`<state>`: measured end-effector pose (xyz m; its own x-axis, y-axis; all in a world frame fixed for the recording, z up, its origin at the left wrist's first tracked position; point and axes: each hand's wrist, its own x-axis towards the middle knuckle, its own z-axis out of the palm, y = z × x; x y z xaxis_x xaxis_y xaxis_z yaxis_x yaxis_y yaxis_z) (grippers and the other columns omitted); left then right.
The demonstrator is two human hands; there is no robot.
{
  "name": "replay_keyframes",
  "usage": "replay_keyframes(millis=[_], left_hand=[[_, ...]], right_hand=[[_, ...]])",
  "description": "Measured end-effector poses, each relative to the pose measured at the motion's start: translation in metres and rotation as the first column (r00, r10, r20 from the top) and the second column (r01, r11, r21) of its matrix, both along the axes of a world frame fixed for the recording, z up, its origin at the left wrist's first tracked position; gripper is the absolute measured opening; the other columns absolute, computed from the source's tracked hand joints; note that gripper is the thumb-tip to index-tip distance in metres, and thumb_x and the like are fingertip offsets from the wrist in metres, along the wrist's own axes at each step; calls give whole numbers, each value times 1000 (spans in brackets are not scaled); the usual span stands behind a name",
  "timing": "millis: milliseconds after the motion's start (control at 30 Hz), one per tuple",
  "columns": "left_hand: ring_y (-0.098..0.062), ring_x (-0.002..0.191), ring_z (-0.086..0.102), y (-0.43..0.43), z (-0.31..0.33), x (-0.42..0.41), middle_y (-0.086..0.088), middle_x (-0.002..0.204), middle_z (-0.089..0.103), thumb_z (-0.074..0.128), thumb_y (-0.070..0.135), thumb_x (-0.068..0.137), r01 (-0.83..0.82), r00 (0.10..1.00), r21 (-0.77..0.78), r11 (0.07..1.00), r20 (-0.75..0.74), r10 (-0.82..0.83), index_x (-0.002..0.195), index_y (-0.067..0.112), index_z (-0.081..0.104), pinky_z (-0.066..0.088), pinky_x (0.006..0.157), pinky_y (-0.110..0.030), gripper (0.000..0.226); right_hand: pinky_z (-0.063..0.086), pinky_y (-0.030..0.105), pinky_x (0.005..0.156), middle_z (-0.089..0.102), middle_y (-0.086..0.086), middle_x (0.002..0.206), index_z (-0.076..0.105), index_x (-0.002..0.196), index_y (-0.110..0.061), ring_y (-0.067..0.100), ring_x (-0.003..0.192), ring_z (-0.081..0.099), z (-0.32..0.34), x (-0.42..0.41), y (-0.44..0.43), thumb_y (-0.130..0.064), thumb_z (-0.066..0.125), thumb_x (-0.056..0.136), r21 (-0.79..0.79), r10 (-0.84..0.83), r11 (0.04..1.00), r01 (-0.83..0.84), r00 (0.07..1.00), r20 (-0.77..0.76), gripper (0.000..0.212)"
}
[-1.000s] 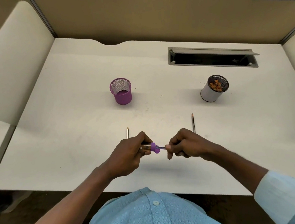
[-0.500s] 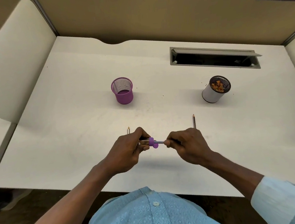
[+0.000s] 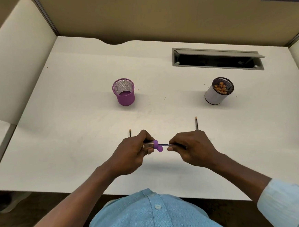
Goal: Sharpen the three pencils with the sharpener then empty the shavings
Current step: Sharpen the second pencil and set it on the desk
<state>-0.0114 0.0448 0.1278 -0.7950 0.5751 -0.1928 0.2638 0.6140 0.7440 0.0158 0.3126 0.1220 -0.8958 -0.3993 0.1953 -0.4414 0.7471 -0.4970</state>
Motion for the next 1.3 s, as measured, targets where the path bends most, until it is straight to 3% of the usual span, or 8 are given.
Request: replay_keyframes(millis=[133,300,567,700,800,900,1000,1300], left_hand=[[4,83,65,0,2,-2,28,89,67,64,9,103,7,1000,1,1000,-27,-6,118,23,59,50,72,-20,21],[6,86,65,-2,0,3,24,100,69,68,12,102,76,996,0,997,-54,-76,119,26,59,56,76,-25,24],[4,81,64,-4,0,0,29,91,67,66,12,103,11,1000,14,1000,-10,-10,117,23,59,46,70,-18,19],[-2,82,64,-3,3,-4,31,86,68,63,9,104,-27,1000,36,999,-9,28,116,23,58,47,70,-19,20],[1,84,66,-5,4,-4,34,88,68,65,8,103,-21,1000,39,999,-20,21,115,23,60,45,70,-13,20],[6,86,68,-5,4,1,29,93,70,69,7,101,23,998,48,999,-55,-20,116,23,62,52,73,-18,23],[2,90,69,-4,3,7,19,103,74,70,9,100,44,995,64,997,-94,-38,117,26,61,59,78,-30,26],[8,81,64,-5,4,4,32,91,66,69,11,102,9,999,40,999,-48,-7,118,21,61,44,69,-8,21]], right_hand=[[38,28,50,62,-7,58,77,81,-24,16,49,50,8,-1,-6,-42,64,98,22,-71,997,68,984,163,28],[27,21,47,46,5,56,81,84,-2,15,49,33,32,-18,-4,-22,68,101,-241,100,914,327,394,913,29],[51,34,57,67,-6,67,73,81,-18,13,59,58,12,-8,-3,-32,87,83,-113,-21,992,56,956,291,20],[38,30,46,65,-8,67,72,81,-23,15,58,57,2,-1,-5,-38,69,97,108,-16,993,36,983,-182,22],[35,27,50,60,-12,57,75,78,-25,9,51,50,9,0,-11,-42,64,99,35,-94,995,92,994,56,29],[29,22,51,46,-11,47,80,78,-10,7,47,38,29,-12,-10,-29,67,101,-213,-8,936,281,621,784,33],[21,24,49,41,4,58,80,88,3,15,53,29,39,-18,-3,-27,62,105,-217,112,913,346,297,948,39],[52,31,61,72,-5,67,76,83,-20,10,60,61,23,-5,-5,-32,93,77,-162,-44,976,147,858,512,22]])
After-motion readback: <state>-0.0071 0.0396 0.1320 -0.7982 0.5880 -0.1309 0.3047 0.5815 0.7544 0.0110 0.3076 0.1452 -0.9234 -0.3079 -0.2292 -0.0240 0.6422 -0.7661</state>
